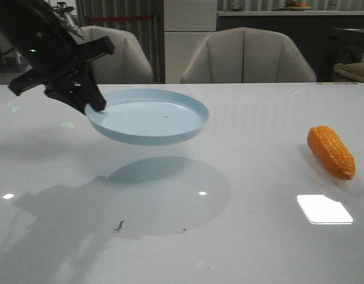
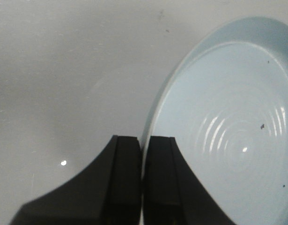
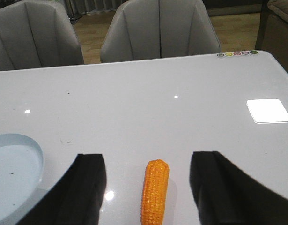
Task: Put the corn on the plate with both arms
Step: 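Slide the plate toward the table center and release with left gripper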
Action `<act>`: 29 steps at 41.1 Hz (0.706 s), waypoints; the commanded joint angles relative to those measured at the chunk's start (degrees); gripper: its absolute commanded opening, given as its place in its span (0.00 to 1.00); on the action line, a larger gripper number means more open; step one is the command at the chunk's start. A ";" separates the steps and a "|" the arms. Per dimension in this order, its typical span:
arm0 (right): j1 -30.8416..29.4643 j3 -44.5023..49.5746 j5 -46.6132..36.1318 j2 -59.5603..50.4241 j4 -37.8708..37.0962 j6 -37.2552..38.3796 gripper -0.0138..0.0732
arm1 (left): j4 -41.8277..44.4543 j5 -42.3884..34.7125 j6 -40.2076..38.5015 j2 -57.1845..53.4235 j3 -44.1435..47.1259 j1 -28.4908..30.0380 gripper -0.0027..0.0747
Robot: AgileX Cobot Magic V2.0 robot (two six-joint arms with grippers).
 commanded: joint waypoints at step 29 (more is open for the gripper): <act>-0.06 -1.75 -2.49 -0.08 0.22 -0.43 0.74 | -2.59 -8.45 -0.25 5.31 -1.99 -9.06 0.24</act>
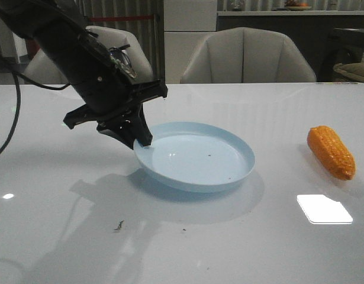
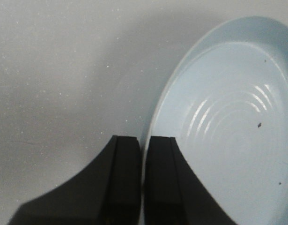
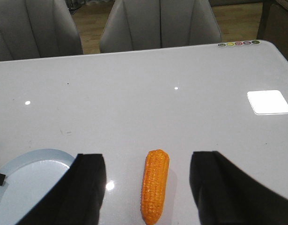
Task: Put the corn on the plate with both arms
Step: 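Slide the plate toward the table center and release with left gripper, then lower the right gripper over the orange corn cob and grasp it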
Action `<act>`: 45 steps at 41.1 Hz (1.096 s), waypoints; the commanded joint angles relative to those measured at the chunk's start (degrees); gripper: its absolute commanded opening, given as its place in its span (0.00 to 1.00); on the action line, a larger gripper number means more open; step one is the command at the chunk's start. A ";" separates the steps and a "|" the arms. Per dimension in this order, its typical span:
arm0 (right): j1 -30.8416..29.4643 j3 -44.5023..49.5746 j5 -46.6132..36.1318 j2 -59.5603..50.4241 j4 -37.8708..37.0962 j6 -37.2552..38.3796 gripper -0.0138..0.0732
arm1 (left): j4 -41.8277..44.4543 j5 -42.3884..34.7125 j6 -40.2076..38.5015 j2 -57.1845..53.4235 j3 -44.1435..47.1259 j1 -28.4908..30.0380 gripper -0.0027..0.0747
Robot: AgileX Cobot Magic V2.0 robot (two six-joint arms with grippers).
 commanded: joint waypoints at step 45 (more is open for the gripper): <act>-0.06 -4.13 -0.41 11.65 -0.22 -0.65 0.74 | 15.22 -2.57 7.44 -28.14 -8.65 12.49 0.51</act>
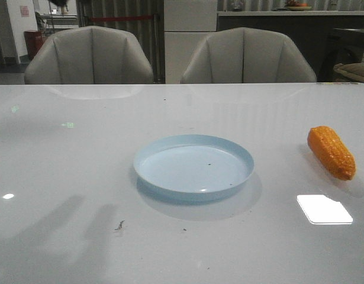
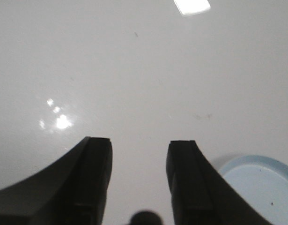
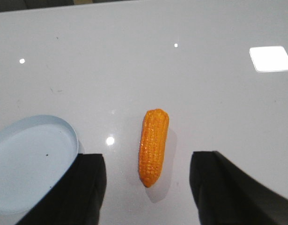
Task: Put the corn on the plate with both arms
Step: 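Lower the right gripper over the orange corn cob and grasp it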
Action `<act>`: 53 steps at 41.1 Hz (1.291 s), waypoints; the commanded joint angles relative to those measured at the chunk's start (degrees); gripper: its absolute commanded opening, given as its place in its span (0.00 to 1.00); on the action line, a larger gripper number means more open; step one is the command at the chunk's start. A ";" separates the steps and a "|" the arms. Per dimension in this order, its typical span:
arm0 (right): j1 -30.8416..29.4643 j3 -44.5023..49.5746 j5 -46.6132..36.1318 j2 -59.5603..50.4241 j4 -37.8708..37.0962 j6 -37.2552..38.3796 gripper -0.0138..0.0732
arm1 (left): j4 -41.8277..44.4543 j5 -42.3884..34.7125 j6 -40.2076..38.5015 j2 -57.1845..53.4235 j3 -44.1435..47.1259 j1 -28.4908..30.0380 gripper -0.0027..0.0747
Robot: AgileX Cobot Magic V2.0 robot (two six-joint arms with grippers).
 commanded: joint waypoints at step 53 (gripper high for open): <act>0.29 -33.29 5.59 57.26 -0.40 -0.65 0.74 | 3.92 -14.28 0.44 -35.28 37.15 3.60 0.51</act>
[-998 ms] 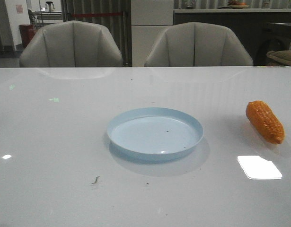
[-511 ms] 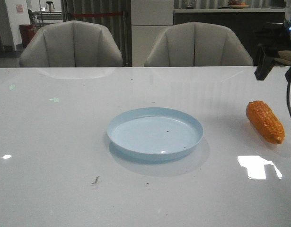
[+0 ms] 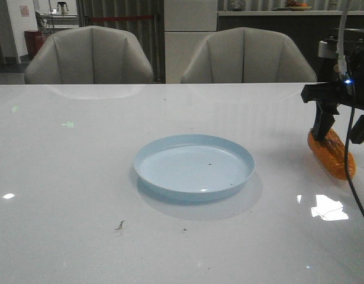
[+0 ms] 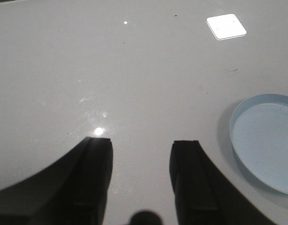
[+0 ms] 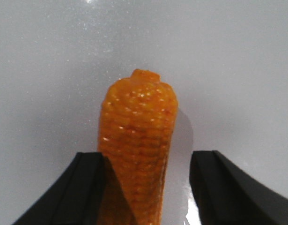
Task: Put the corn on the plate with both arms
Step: 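Lower the right gripper over the orange corn cob and grasp it, then lift the corn with the right gripper and carry it over the plate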
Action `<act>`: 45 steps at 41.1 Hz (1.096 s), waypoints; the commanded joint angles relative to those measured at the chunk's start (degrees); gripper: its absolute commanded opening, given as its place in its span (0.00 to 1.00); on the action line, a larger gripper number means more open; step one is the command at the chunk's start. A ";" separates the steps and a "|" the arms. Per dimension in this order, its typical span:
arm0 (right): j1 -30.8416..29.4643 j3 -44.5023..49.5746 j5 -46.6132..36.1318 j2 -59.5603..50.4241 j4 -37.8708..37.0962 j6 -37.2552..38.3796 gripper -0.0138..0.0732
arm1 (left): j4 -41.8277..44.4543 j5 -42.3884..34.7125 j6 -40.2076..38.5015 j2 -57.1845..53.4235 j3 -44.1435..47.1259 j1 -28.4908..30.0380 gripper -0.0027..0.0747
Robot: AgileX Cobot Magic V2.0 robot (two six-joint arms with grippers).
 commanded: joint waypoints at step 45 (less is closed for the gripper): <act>21.99 -25.75 9.87 0.74 0.24 -7.22 0.43 | -0.37 -6.79 0.04 -1.40 -1.49 0.22 0.51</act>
